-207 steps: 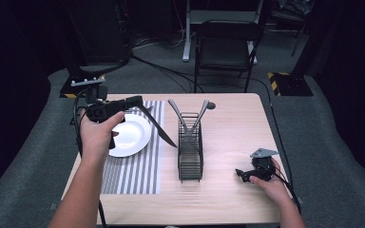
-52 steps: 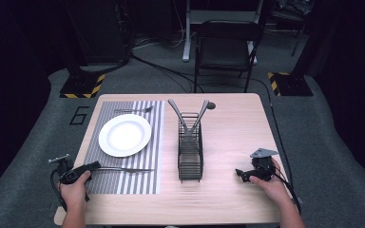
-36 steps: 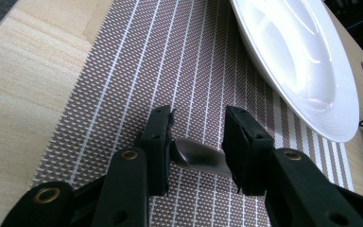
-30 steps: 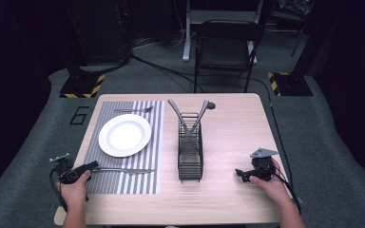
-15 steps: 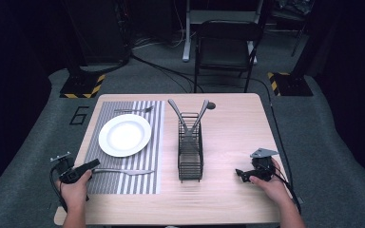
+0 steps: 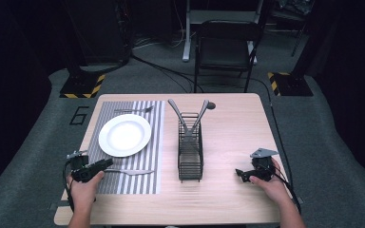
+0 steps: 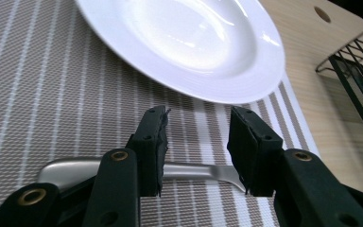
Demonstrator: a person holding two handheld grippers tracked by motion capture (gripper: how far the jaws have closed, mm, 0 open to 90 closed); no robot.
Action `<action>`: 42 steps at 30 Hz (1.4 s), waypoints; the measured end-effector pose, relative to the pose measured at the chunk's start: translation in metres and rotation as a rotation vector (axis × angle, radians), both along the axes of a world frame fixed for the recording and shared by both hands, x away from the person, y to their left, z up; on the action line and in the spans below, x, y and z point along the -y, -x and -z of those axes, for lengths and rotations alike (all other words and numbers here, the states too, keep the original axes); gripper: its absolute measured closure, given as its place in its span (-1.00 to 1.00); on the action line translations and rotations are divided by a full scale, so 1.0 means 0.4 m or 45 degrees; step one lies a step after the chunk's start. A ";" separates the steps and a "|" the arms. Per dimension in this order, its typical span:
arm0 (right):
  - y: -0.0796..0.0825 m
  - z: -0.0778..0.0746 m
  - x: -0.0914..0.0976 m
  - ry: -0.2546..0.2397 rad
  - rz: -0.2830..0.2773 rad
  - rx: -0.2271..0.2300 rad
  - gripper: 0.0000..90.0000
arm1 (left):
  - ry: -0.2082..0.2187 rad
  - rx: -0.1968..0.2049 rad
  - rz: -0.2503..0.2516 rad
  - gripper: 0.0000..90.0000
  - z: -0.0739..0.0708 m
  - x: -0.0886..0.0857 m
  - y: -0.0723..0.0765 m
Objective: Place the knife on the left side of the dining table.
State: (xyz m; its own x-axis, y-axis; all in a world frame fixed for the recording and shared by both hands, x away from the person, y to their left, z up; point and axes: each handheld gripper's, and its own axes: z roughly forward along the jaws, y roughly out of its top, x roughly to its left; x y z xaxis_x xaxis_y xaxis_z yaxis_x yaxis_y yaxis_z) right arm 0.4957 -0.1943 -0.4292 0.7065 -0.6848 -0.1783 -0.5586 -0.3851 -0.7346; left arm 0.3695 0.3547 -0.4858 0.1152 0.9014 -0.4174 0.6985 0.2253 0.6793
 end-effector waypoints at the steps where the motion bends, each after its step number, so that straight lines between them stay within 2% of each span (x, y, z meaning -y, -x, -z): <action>1: 0.000 0.000 0.000 0.000 0.000 0.000 -1.00 | -0.013 0.007 0.028 0.27 -0.002 0.008 0.000; 4: 0.000 0.000 0.000 0.000 0.000 0.000 -1.00 | -0.046 0.021 0.087 0.27 -0.008 0.034 0.000; 18: 0.000 0.000 0.000 0.000 0.000 0.000 -1.00 | -0.098 0.040 0.287 0.27 -0.005 0.145 0.002; 23: 0.000 0.000 0.000 0.000 0.000 0.001 -1.00 | -0.120 0.061 0.363 0.22 0.005 0.183 0.003; 25: 0.000 0.000 0.000 0.000 0.000 0.001 -1.00 | -0.149 0.070 0.411 0.19 0.008 0.197 0.001; 28: 0.000 0.000 0.000 0.000 0.000 0.001 -1.00 | -0.170 0.077 0.431 0.11 0.014 0.216 0.001; 33: 0.000 0.000 0.000 0.001 0.000 0.001 -1.00 | -0.273 0.094 0.530 -0.04 0.027 0.256 0.002; 36: 0.000 0.000 0.000 0.000 0.000 0.000 -1.00 | -0.290 0.100 0.572 -0.07 0.033 0.276 0.005; 37: 0.000 0.000 0.000 0.000 0.000 0.000 -1.00 | -0.307 0.102 0.607 -0.08 0.035 0.284 0.006; 38: 0.000 0.000 0.000 0.000 0.000 0.000 -1.00 | -0.317 0.107 0.616 -0.08 0.036 0.291 0.008; 39: 0.000 0.000 0.000 0.000 0.000 0.000 -1.00 | -0.352 0.110 0.654 -0.08 0.037 0.295 0.008; 42: 0.000 0.000 0.000 0.000 0.000 0.000 -1.00 | -0.382 0.115 0.711 -0.08 0.043 0.315 0.011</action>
